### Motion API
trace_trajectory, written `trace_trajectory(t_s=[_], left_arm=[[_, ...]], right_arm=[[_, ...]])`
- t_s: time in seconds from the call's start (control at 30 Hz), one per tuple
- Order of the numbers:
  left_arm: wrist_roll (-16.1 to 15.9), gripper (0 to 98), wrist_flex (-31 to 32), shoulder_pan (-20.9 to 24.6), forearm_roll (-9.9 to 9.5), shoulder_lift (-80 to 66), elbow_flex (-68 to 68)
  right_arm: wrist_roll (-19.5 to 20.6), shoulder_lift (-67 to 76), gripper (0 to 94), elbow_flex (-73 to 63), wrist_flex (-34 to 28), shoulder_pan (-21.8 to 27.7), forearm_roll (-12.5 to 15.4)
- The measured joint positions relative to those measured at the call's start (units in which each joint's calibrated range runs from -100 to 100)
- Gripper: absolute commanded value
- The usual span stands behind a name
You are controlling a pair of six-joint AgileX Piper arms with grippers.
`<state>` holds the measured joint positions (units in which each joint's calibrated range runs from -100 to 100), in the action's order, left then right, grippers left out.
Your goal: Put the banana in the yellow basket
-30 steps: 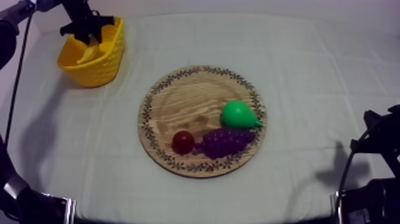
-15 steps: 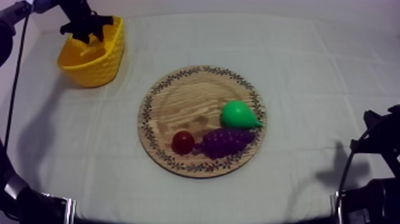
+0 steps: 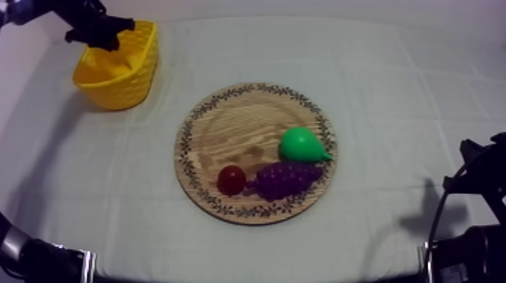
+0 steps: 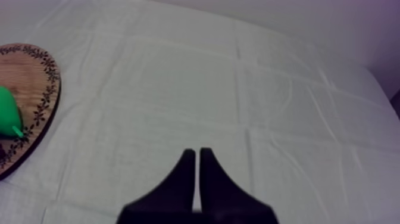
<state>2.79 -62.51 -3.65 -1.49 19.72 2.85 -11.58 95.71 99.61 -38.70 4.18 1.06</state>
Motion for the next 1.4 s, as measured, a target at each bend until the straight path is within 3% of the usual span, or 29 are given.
trace_trajectory(t_s=[0.33, 0.53, 0.7, 0.83, 1.03, 1.13, 1.23, 1.4], left_arm=[[-0.6, 0.1, 10.5, -2.7, 1.49, -26.0, 26.1], [-3.1, 0.1, 16.6, -1.1, 3.27, -43.2, 42.7], [-6.2, 0.1, 24.2, 0.9, 6.08, -57.9, 58.1], [-6.4, 0.1, 30.0, 2.4, 6.53, -70.2, 69.5], [-4.5, 0.1, 32.2, 4.3, 4.51, -88.4, 85.4], [-3.1, 0.1, 31.1, 4.5, 2.28, -96.3, 91.1], [-1.6, 0.1, 29.7, 4.3, 0.25, -102.6, 94.6], [-2.0, 0.1, 26.0, 4.2, -0.81, -110.0, 95.1]], right_arm=[[0.0, 0.0, 0.4, 0.0, 0.0, 0.0, 0.0], [0.0, 0.0, 0.4, 0.0, 0.0, 0.0, 0.0], [0.0, 0.0, 0.4, 0.0, 0.0, 0.0, 0.0], [0.0, 0.0, 0.4, 0.0, 0.0, 0.0, 0.0], [0.0, 0.0, 0.4, 0.0, 0.0, 0.0, 0.0], [0.0, 0.0, 0.4, 0.0, 0.0, 0.0, 0.0], [0.0, 0.0, 0.4, 0.0, 0.0, 0.0, 0.0], [0.0, 0.0, 0.4, 0.0, 0.0, 0.0, 0.0]])
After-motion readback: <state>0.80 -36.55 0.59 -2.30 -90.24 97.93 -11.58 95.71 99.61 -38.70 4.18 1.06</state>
